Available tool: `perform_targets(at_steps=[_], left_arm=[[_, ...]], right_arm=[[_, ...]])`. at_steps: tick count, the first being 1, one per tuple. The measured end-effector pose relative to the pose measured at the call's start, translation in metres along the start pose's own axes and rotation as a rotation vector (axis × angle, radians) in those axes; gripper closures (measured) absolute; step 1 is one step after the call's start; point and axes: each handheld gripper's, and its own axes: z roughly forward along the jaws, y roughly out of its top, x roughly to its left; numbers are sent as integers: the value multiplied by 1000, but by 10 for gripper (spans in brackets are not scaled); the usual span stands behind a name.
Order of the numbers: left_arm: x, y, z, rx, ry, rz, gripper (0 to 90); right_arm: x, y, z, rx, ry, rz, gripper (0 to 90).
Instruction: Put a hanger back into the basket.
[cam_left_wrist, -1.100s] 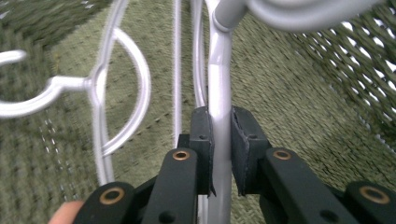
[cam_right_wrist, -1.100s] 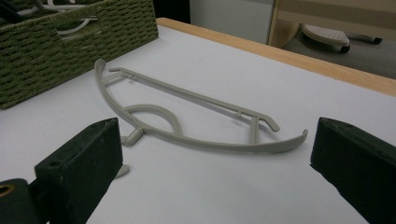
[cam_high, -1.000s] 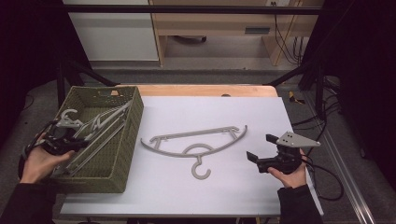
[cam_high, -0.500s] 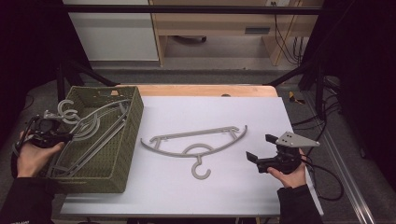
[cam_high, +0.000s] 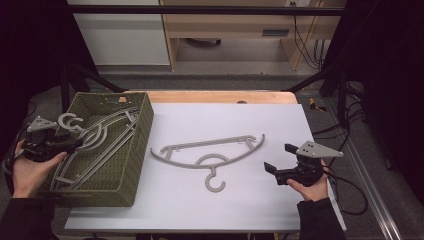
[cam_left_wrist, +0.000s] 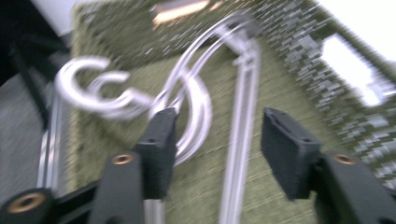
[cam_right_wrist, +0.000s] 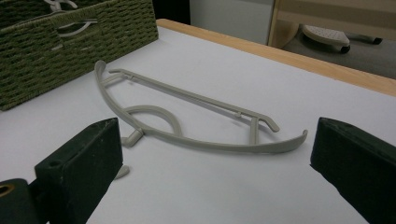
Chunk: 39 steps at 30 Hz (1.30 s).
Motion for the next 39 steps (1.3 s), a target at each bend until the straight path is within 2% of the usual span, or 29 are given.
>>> perform_targets(at_steps=[4, 7, 11, 19, 23, 25, 29, 33, 39], left_arm=[[-21, 7, -5, -93, -66, 32, 317], [-38, 11, -8, -136, -119, 52, 256], [-61, 16, -10, -167, -182, 86, 211], [-113, 22, -2, -215, -288, 159, 189], [-136, 25, 2, -226, -327, 194, 184], [-147, 26, 4, -243, -353, 199, 181], [-161, 25, 8, -253, -397, 198, 181], [-175, 21, 17, -240, -426, 214, 183], [-195, 18, 33, -191, -457, 250, 186]], right_arm=[[0, 0, 0, 0, -1, 1, 25], [0, 0, 0, -2, -1, 6, 25], [-1, 0, 0, -8, -1, 6, 25], [-1, 0, -1, -10, -6, 5, 25], [-1, 0, -1, -14, -5, 8, 24], [-1, 0, 0, -15, -4, 9, 23], [-1, 0, -1, -20, -1, 9, 23], [-1, 0, -2, -20, 0, 10, 23], [-1, 0, -2, -22, 3, 10, 23]])
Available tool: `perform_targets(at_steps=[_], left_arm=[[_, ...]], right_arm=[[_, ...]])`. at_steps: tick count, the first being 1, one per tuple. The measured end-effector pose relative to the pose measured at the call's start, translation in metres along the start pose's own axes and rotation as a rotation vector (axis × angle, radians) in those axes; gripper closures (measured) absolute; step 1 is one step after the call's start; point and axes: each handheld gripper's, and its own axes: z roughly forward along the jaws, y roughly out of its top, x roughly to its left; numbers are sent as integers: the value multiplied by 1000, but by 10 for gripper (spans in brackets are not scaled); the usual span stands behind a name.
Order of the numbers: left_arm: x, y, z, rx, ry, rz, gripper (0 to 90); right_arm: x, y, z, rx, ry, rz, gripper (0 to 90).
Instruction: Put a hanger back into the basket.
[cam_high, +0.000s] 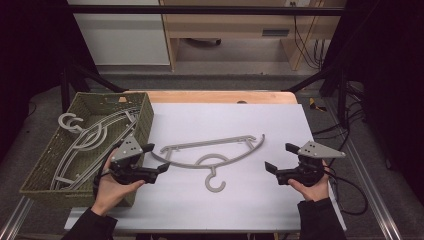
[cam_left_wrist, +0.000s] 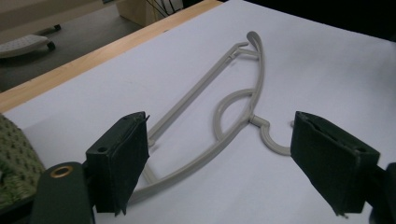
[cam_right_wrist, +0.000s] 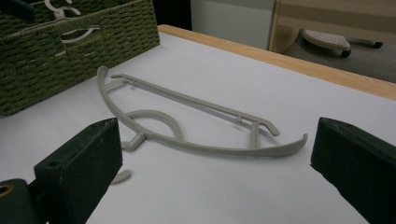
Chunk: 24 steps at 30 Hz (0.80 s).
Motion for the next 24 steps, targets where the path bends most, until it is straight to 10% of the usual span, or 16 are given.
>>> perform_targets(at_steps=[24], left_arm=[[-20, -16, 95, 251, -108, 63, 280]], right_arm=[[1, -1, 0, -4, 13, -4, 23]])
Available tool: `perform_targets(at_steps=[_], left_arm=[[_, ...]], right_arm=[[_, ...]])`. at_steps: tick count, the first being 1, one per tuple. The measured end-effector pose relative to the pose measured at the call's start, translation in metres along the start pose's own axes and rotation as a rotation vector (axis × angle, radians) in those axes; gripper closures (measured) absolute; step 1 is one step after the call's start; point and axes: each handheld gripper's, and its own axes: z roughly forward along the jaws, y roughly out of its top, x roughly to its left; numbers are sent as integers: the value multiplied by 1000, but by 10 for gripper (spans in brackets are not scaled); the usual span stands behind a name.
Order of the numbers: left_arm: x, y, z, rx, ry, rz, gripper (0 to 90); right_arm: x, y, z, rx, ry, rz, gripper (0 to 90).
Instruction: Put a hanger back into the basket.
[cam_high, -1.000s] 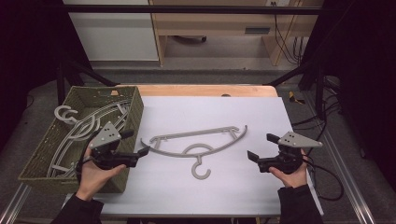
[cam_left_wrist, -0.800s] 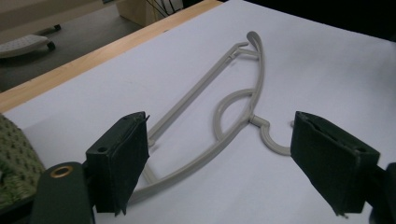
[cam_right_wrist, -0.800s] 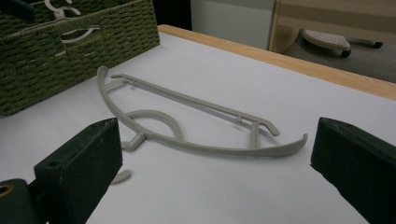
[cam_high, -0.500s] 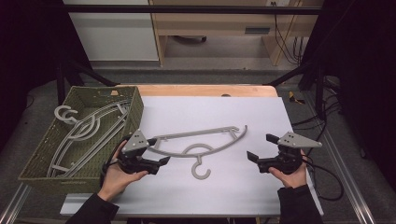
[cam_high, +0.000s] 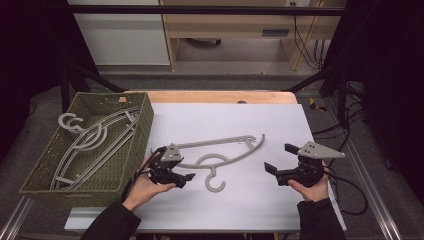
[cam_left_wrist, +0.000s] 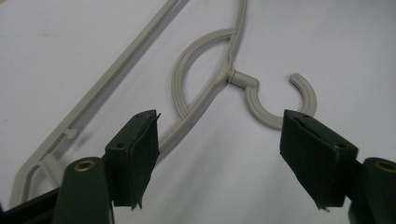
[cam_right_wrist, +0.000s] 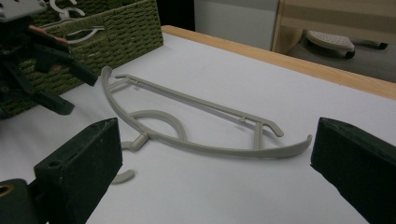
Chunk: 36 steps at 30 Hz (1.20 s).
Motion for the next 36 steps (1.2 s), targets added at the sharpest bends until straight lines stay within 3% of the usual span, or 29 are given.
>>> perform_targets(at_steps=[6, 17, 23, 30, 36], left_arm=[[7, -4, 21, 71, 13, 1, 313], [21, -10, 45, 118, 60, -20, 407], [20, -11, 48, 123, 112, 1, 508], [18, -11, 46, 147, 78, -11, 584], [6, -9, 39, 221, 76, 49, 644]], right_arm=[[1, 0, 1, 4, 4, 0, 23], [1, -1, 3, 12, 11, -9, 23], [2, -1, 5, 16, 11, -9, 23], [3, -2, 6, 22, 10, -11, 23], [2, -2, 5, 22, 14, -13, 23]])
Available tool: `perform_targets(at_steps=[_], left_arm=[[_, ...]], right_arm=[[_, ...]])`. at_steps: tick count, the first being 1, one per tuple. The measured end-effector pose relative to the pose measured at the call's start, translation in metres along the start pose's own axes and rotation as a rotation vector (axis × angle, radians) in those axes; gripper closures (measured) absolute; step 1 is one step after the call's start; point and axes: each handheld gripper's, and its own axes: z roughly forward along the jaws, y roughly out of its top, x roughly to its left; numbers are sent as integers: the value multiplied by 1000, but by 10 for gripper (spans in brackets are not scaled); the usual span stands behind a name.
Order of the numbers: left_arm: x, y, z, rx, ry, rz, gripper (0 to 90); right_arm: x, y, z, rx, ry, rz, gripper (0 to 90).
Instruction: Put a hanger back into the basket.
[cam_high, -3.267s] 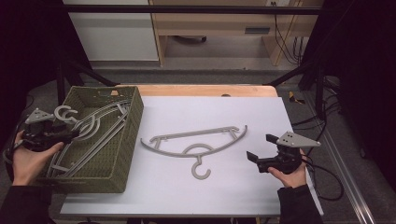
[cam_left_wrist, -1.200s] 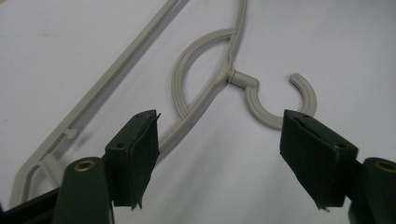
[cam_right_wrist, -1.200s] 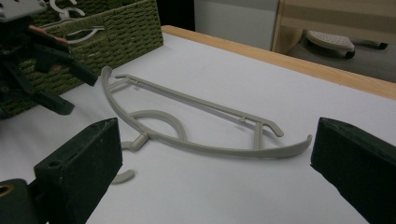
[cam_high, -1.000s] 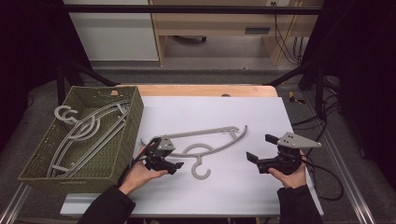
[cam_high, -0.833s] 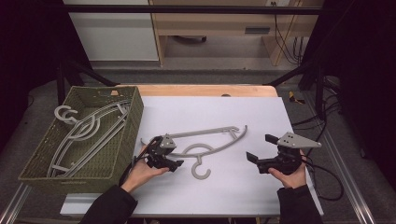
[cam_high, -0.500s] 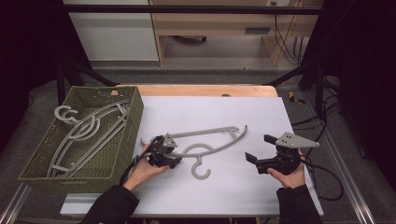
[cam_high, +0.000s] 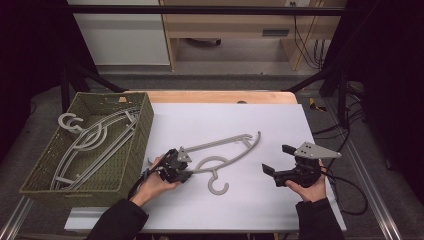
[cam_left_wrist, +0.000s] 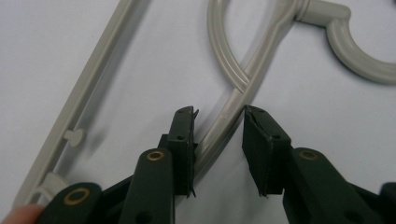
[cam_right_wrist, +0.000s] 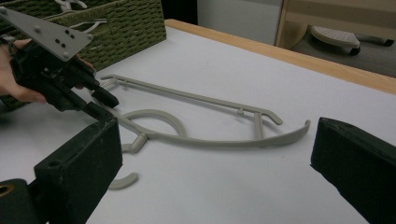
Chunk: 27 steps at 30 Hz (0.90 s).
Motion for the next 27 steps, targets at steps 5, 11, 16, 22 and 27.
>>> perform_targets(at_steps=[5, 11, 16, 22, 27], left_arm=[[-11, -1, -5, 19, -15, 15, 695], [-25, -1, -10, 46, -55, 61, 752], [-38, 1, -11, 42, -96, 60, 784], [-50, 4, -9, 22, -144, 50, 802], [-47, 4, -14, 8, -140, 65, 765]], right_arm=[[0, 0, -1, -4, -2, 1, 24], [1, 0, 0, 2, 1, 0, 24], [1, 0, 0, 1, -1, 1, 24], [1, 0, 0, 1, 1, 1, 25], [1, 0, 1, 5, 2, -3, 25]])
